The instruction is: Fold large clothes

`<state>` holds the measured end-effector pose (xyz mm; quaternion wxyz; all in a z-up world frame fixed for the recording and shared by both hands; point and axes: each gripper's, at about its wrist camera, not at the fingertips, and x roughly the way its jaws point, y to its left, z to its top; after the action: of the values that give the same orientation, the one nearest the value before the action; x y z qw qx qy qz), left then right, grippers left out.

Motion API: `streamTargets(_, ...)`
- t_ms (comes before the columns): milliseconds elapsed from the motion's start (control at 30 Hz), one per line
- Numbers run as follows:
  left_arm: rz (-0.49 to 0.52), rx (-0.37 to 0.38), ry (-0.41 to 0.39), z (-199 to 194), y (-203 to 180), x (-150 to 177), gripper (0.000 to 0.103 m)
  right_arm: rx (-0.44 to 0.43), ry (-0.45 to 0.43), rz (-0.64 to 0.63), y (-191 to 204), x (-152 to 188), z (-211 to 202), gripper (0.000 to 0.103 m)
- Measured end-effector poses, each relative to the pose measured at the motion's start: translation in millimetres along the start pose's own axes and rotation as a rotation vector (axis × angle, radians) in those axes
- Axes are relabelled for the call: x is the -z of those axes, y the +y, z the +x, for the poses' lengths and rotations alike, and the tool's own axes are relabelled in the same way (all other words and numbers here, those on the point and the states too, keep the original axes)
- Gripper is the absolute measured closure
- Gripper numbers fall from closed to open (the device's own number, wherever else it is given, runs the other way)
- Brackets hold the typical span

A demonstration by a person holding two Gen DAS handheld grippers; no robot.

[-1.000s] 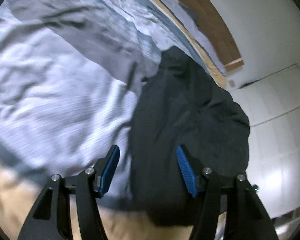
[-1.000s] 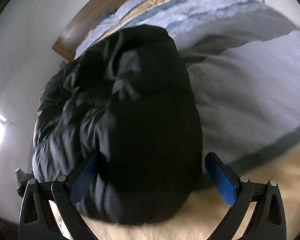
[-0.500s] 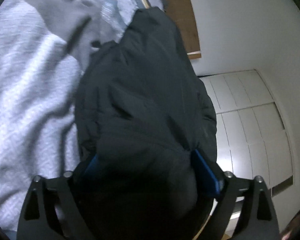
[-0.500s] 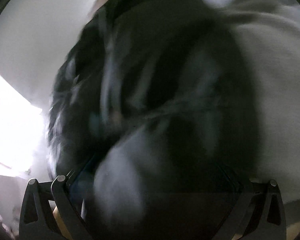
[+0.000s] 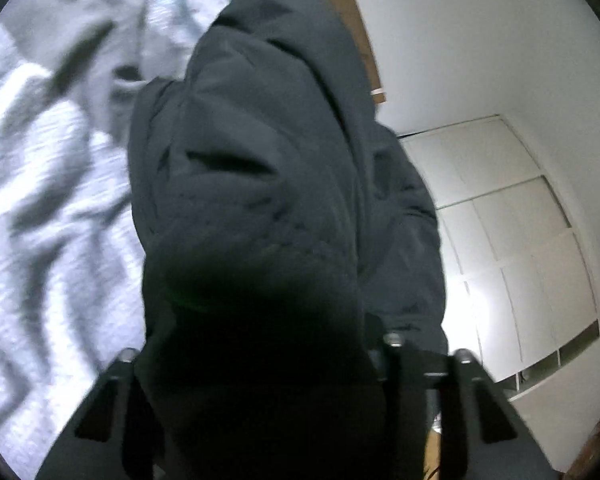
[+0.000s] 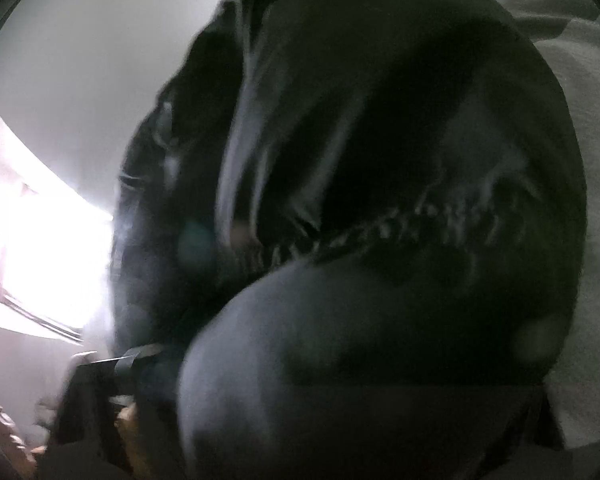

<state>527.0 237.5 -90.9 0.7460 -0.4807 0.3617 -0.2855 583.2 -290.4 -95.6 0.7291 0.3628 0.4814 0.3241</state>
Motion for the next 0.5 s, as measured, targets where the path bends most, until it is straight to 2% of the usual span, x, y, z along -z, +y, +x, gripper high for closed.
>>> streamTargets(133, 0.041, 0.041, -0.041, -2.9, -20.2, -2.2, 0.077, -0.03, -0.031, -0.049, 18.3, -1.2, 2.0, 0.064)
streamTargets(233, 0.059, 0.082, -0.077, -7.6, -35.5, -7.9, 0.079, -0.043, -0.065, -0.092, 36.9, -3.7, -2.8, 0.071)
streamTargets(500, 0.117, 0.15, -0.133, -43.8, -75.0, -9.0, 0.08, -0.077, -0.109, -0.199, 101.6, 2.4, -11.2, 0.076)
